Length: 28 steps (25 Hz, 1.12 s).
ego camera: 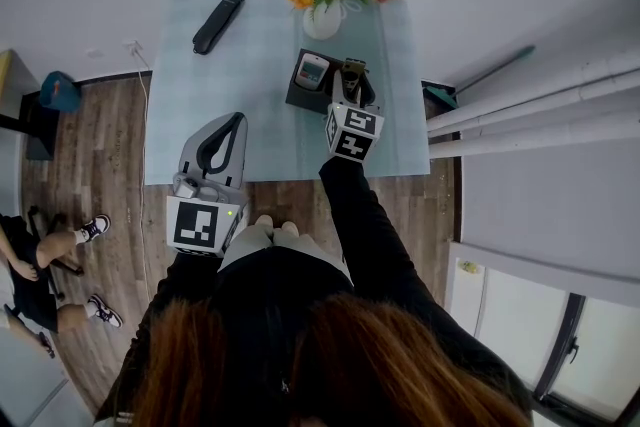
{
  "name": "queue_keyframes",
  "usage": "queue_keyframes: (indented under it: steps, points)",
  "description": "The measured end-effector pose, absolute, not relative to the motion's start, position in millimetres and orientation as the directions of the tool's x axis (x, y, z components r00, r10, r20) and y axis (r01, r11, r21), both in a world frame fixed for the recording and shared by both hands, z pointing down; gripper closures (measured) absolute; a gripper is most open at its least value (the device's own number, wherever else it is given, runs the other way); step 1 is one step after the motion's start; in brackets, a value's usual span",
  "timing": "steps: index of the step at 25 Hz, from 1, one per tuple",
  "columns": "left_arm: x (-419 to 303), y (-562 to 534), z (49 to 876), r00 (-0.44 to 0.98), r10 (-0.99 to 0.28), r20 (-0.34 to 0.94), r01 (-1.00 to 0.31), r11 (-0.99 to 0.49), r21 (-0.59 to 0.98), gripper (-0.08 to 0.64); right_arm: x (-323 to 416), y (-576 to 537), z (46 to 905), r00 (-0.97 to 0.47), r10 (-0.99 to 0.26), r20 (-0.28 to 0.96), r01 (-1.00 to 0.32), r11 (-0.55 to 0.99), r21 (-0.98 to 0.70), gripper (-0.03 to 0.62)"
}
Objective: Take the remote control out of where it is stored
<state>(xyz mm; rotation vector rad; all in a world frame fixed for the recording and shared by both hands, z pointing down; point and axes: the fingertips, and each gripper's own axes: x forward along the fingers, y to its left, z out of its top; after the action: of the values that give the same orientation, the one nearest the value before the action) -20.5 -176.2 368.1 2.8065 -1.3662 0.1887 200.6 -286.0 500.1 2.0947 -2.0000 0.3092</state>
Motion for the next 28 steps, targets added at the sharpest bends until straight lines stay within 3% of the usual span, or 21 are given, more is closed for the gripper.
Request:
queue_keyframes:
  steps: [16, 28]
  points:
    - [-14.3, -174.8, 361.6, 0.633, -0.773, 0.053, -0.772, -0.635, -0.034, 0.555, 189.6, -255.1, 403.7, -0.027, -0.992, 0.120, -1.000, 0.027, -0.001, 0.403]
    - [-12.1, -168.5, 355.5, 0.638, -0.769, 0.031, -0.769, -0.639, -0.029, 0.555, 170.7, -221.6, 383.3, -0.107, -0.988, 0.112, -0.994, 0.109, 0.008, 0.403]
